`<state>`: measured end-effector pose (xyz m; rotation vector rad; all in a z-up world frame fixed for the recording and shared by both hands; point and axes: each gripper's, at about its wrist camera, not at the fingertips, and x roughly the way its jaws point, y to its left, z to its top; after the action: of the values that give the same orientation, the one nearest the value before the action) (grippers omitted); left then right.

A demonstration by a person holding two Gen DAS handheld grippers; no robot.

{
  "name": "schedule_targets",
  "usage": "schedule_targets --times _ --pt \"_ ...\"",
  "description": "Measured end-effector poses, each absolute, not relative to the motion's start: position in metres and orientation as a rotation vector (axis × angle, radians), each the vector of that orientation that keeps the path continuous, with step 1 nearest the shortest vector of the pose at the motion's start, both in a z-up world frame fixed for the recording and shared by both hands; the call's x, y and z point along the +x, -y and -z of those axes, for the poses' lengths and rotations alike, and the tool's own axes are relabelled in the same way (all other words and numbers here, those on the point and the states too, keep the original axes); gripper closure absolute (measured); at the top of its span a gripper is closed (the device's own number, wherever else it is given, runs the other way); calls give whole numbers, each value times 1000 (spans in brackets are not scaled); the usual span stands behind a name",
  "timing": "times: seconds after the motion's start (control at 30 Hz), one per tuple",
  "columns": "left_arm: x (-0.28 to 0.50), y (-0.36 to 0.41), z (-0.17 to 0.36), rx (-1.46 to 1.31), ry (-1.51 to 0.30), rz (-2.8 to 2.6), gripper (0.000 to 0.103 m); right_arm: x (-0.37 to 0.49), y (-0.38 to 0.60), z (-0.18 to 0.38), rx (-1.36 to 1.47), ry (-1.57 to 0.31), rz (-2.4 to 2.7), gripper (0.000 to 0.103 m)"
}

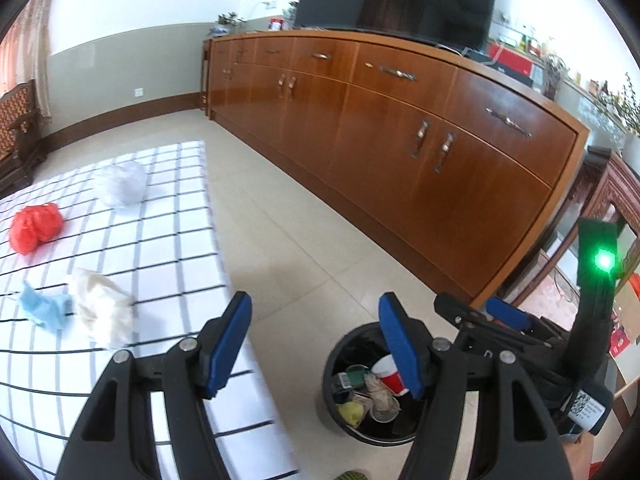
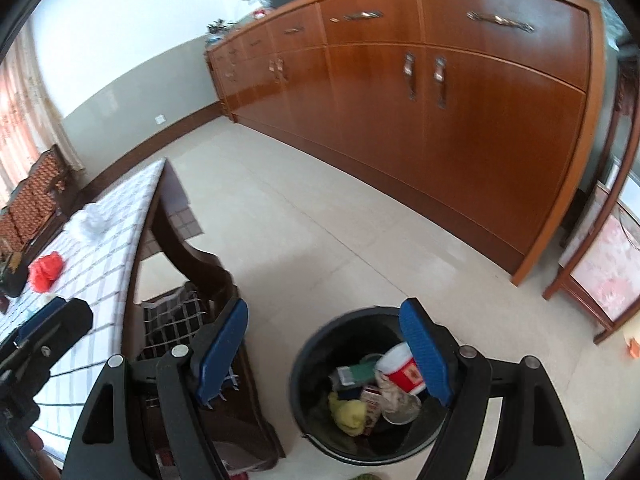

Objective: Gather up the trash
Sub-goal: 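Move both tools back over the table toward the blue mask and white tissue, then grasp the blue mask with the left tool while the right tool grasps the white tissue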

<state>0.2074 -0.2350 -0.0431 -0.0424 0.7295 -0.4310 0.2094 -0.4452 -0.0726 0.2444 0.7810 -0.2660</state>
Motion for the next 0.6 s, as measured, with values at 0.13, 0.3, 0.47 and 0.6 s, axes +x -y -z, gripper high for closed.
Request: schedule_targets --times 0.13,0.3,0.47,0.6 --pt "209 213 40 -57 -715 389 36 217 420 61 219 -748 220 23" --pt "211 186 40 -77 -709 342 36 224 391 51 184 -718 168 23" --pt "211 153 39 -93 -697 288 36 236 364 50 165 -719 111 23" --pt "210 122 37 -107 -685 241 36 244 344 51 151 -722 72 23"
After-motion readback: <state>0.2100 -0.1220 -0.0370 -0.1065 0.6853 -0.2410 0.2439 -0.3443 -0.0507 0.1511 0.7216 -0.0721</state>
